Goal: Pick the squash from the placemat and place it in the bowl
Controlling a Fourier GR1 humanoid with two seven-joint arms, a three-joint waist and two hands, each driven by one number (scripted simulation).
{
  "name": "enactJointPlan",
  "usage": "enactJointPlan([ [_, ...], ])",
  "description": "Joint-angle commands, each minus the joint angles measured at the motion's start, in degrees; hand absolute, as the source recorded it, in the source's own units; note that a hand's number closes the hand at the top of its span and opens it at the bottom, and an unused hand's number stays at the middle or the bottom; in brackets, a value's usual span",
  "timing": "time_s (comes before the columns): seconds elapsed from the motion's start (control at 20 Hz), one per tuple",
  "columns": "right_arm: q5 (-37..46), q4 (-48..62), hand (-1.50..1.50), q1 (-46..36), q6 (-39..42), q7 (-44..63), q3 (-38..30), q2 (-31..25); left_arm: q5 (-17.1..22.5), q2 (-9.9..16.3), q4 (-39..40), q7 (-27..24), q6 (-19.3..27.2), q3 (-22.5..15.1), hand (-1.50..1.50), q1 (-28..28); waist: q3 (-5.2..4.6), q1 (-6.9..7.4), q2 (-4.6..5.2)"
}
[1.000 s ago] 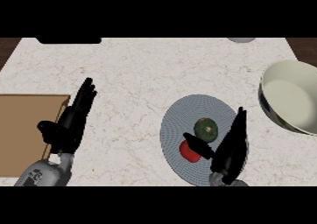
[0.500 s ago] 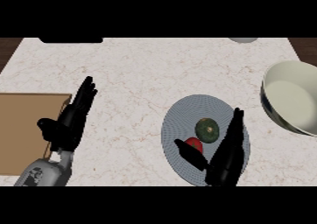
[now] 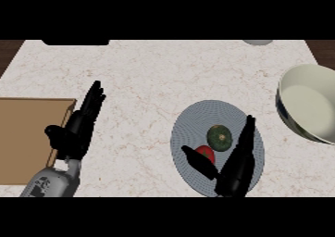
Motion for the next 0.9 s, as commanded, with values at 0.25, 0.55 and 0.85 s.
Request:
enactJointPlan([
  [0.25,-8.18,8.45,-1.5,-2.02,-10.71,0.1,-0.59,0.15,-1.82,-1.58,-1.91,2.85,-1.41,1.12,0.0,-0.61,0.02,0.08,0.01],
  [0.55,-13.31,13.66,-1.5,-0.31,-15.34,-8.08,-0.29,0.15,-4.08,-1.99,-3.69,3.15,-3.44,3.74,0.0,1.6,0.02,0.06,-0.02],
  [0.85,-7.62,19.51,-1.5,-3.16,-10.2,2.36,-2.81,0.15,-3.59,-3.09,-1.83,4.4,-4.93,5.33,0.0,-1.31,0.0,-0.03,-0.02],
])
